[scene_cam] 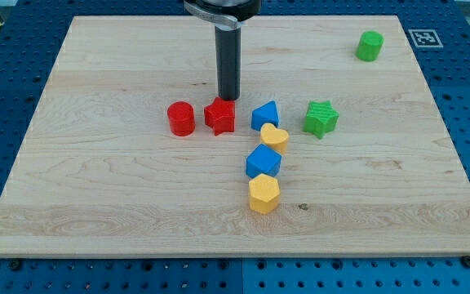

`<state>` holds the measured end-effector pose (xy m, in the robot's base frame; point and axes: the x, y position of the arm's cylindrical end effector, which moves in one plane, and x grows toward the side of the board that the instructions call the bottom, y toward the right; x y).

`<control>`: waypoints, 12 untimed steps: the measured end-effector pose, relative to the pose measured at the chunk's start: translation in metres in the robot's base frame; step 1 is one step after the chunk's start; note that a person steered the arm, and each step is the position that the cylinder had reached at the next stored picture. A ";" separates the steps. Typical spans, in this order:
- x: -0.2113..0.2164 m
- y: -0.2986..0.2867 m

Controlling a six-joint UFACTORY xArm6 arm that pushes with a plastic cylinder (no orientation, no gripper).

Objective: Slide the green circle to the right of the green star

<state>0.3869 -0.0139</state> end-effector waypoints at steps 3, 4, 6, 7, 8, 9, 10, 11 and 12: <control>-0.115 0.049; -0.159 0.124; -0.154 0.253; -0.150 0.253; -0.125 0.253; -0.119 0.246; -0.100 0.242; -0.081 0.235; -0.080 0.217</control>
<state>0.3074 0.2036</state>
